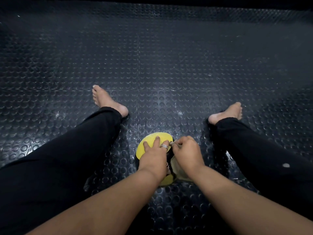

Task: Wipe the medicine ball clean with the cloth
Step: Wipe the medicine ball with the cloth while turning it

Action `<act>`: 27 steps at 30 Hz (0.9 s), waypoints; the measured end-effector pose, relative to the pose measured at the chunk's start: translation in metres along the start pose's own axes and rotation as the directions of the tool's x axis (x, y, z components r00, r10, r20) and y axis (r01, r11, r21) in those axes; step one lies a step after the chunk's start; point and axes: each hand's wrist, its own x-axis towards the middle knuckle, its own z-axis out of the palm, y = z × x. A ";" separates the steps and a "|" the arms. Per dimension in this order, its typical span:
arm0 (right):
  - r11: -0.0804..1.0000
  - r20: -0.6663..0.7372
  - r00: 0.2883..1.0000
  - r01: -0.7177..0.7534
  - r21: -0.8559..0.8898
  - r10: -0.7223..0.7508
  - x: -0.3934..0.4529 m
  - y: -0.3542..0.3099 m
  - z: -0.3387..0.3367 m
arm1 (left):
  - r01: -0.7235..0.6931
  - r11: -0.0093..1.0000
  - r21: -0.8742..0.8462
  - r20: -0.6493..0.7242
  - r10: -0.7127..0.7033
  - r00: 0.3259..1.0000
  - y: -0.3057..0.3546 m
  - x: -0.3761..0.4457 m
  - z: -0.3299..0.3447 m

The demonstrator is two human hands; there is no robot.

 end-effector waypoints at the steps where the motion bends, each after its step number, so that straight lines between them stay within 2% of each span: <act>1: 1.000 0.002 1.000 -0.024 -0.004 0.024 0.007 -0.002 -0.001 | 0.004 1.000 -0.002 0.002 -0.004 1.000 -0.001 0.001 0.000; 4: 0.999 0.017 1.000 -0.018 -0.036 0.019 0.013 -0.007 0.001 | 0.022 0.999 -0.038 0.007 -0.022 1.000 -0.005 0.002 -0.003; 8: 0.991 0.020 0.991 0.133 -0.031 -0.132 -0.024 -0.008 0.002 | 0.014 0.996 -0.084 -0.037 -0.018 0.999 -0.014 0.007 -0.002; 12: 0.959 0.143 0.952 0.281 -0.045 -0.272 -0.042 0.001 0.005 | 0.010 0.989 -0.148 -0.028 -0.014 1.000 -0.030 0.014 -0.007; 13: 0.963 0.132 0.956 0.269 -0.029 -0.263 -0.041 0.003 0.005 | 0.012 0.986 -0.169 -0.023 -0.016 1.000 -0.034 0.014 -0.008; 16: 0.985 -0.017 0.987 0.163 0.051 -0.162 -0.033 0.001 0.004 | 0.012 0.978 -0.206 -0.036 -0.020 0.999 -0.044 0.009 -0.010; 18: 0.987 -0.043 0.987 0.159 0.038 -0.157 -0.028 -0.003 0.007 | 0.003 0.978 -0.211 -0.050 -0.014 0.999 -0.048 0.005 -0.007; 23: 0.945 0.037 0.945 0.326 -0.035 -0.325 -0.016 -0.018 0.013 | -0.031 0.982 -0.185 -0.050 0.022 0.999 -0.057 0.002 -0.002; 27: 0.945 0.110 0.944 0.320 -0.067 -0.312 0.011 -0.037 0.016 | -0.044 0.984 -0.174 -0.026 0.040 0.999 -0.062 0.002 -0.005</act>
